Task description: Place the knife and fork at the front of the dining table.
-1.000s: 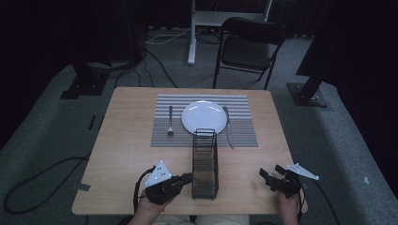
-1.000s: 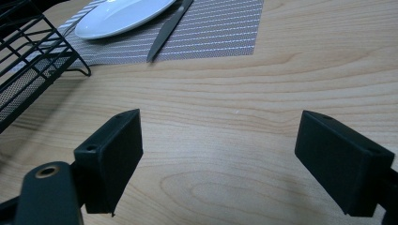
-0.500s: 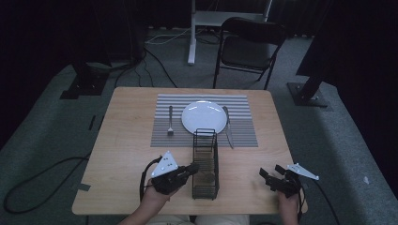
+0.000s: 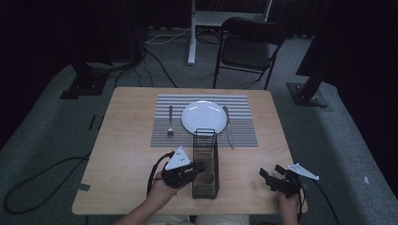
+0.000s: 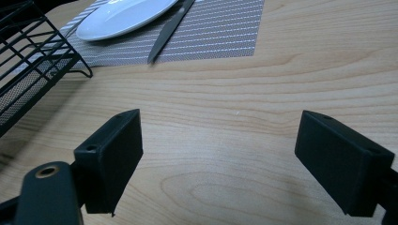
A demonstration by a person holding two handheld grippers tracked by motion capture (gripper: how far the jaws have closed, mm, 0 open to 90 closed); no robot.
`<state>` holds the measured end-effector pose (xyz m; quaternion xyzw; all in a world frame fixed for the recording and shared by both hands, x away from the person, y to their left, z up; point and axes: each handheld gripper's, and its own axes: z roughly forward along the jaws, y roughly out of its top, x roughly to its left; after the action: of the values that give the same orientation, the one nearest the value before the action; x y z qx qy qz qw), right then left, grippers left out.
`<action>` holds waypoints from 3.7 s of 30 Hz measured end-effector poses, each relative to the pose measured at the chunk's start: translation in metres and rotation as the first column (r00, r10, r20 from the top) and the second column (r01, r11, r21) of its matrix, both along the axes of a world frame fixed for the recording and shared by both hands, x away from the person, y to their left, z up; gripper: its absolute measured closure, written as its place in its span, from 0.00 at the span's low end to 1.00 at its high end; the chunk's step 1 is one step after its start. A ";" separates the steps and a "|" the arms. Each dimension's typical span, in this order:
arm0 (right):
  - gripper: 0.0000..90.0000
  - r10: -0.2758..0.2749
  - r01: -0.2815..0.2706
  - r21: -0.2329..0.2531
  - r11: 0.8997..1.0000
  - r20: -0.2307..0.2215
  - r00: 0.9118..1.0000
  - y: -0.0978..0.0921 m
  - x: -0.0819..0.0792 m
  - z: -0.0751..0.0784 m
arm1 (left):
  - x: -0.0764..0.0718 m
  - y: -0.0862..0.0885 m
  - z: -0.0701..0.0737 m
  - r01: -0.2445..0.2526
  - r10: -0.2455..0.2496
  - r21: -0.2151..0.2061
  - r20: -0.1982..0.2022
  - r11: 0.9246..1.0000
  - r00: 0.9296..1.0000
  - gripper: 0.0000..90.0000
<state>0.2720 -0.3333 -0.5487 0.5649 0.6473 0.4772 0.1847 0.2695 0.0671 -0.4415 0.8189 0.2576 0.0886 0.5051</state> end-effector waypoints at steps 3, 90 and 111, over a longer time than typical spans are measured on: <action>0.17 -0.001 0.001 0.000 1.000 0.004 1.000 0.000 0.000 0.000 | 0.000 -0.005 -0.007 0.003 -0.003 0.035 0.001 0.999 1.000 0.94; 0.17 0.000 0.000 -0.018 1.000 -0.019 1.000 0.002 0.001 0.000 | 0.082 0.142 0.056 -0.077 0.109 -0.195 0.164 0.978 0.980 0.98; 0.17 -0.002 0.002 -0.026 1.000 -0.029 1.000 0.004 0.002 0.000 | 0.151 0.151 -0.023 -0.240 0.227 0.126 0.108 0.963 0.968 0.98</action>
<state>0.2742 -0.3297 -0.5488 0.5700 0.6557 0.4601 0.1830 0.4202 0.2181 -0.4645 0.8107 0.3219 0.2031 0.4448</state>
